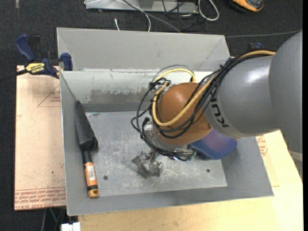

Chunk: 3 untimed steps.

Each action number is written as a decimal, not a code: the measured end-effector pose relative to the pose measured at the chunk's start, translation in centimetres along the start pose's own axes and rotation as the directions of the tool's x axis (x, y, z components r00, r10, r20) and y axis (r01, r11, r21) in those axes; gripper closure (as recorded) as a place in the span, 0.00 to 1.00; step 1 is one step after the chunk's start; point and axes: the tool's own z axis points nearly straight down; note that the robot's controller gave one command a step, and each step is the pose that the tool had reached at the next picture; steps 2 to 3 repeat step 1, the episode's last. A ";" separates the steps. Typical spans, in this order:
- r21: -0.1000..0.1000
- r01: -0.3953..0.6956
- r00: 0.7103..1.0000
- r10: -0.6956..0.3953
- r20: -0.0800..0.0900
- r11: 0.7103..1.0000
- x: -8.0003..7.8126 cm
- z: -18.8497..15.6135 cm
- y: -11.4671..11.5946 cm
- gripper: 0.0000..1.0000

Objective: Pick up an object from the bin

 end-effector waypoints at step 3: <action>0.012 0.446 0.895 -0.446 0.000 0.895 3.0 -3.8 -4.7 1.00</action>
Offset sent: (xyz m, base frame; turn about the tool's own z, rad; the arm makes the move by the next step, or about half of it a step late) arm 0.0015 -0.0140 0.0244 -0.0679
